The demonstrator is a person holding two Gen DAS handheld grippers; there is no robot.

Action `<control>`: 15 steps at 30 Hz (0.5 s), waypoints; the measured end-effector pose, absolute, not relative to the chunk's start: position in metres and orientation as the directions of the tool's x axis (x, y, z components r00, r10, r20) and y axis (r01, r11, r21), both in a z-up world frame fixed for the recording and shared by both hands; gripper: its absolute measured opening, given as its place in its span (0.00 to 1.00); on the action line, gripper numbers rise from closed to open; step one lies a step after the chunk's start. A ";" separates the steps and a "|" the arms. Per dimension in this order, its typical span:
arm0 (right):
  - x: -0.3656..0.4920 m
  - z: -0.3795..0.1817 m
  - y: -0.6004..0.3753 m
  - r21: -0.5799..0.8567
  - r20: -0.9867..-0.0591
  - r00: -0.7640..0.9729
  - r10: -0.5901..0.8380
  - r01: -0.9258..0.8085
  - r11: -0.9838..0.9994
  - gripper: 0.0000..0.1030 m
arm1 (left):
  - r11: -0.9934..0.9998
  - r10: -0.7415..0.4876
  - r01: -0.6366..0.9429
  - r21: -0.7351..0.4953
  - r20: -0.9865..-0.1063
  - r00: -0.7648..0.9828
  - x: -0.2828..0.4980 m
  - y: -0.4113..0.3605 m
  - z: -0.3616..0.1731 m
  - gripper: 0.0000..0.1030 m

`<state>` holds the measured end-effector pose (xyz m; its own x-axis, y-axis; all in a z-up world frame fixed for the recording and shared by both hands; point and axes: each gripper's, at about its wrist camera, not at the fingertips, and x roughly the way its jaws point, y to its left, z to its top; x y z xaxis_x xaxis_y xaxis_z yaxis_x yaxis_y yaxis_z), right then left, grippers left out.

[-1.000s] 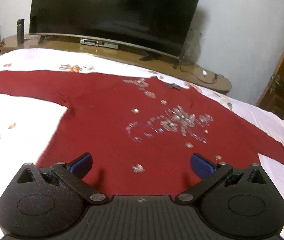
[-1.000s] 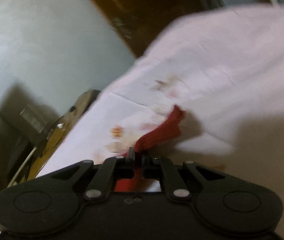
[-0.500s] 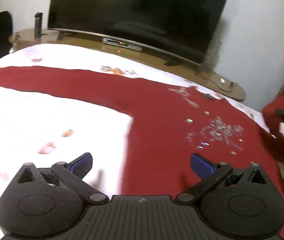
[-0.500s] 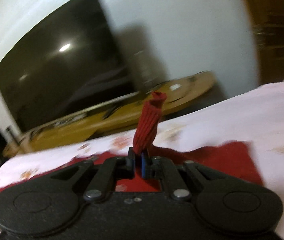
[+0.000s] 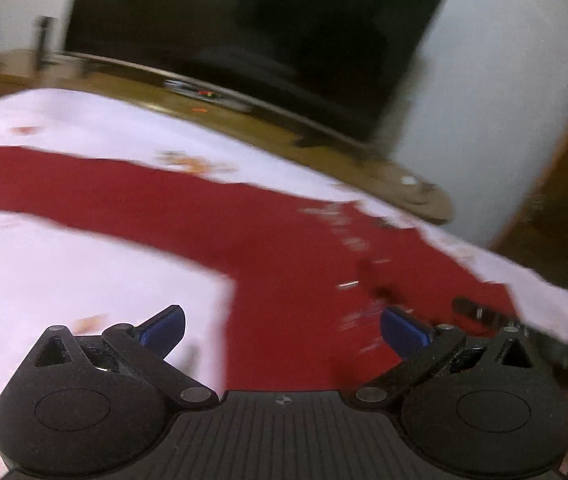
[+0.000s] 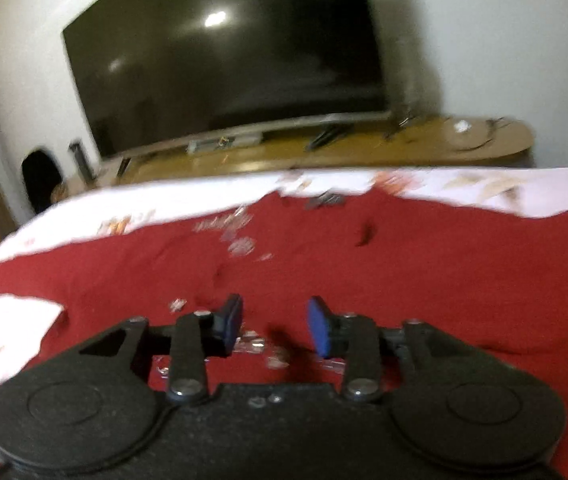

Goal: Fold small clothes

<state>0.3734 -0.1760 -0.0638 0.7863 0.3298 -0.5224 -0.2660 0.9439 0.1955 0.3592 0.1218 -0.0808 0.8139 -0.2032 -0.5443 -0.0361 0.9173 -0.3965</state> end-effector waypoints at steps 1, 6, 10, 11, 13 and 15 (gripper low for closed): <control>0.370 -0.062 -0.187 0.202 -0.518 0.796 0.314 -0.243 0.949 0.37 | 0.905 -0.253 0.004 -0.426 -0.530 0.810 0.375 0.111 -0.082 1.00; 0.331 -0.046 -0.248 0.235 -0.512 0.830 0.221 -0.113 0.965 0.39 | 0.840 -0.432 0.091 -0.535 -0.557 0.709 0.458 0.053 -0.102 0.59; 0.320 -0.053 -0.285 0.247 -0.518 0.839 0.163 -0.036 0.968 0.39 | 0.822 -0.452 0.035 -0.569 -0.613 0.648 0.498 0.028 -0.120 0.59; 0.314 -0.055 -0.293 0.247 -0.522 0.840 0.151 -0.021 0.969 0.39 | 0.825 -0.443 0.016 -0.565 -0.628 0.640 0.505 0.025 -0.125 0.59; 0.310 -0.064 -0.304 0.252 -0.535 0.835 0.127 0.015 0.968 0.39 | 0.822 -0.435 0.006 -0.569 -0.622 0.652 0.512 0.019 -0.133 0.52; 0.302 -0.069 -0.318 0.267 -0.546 0.831 0.109 0.049 0.962 0.39 | 0.839 -0.415 0.002 -0.545 -0.637 0.650 0.522 0.016 -0.137 0.03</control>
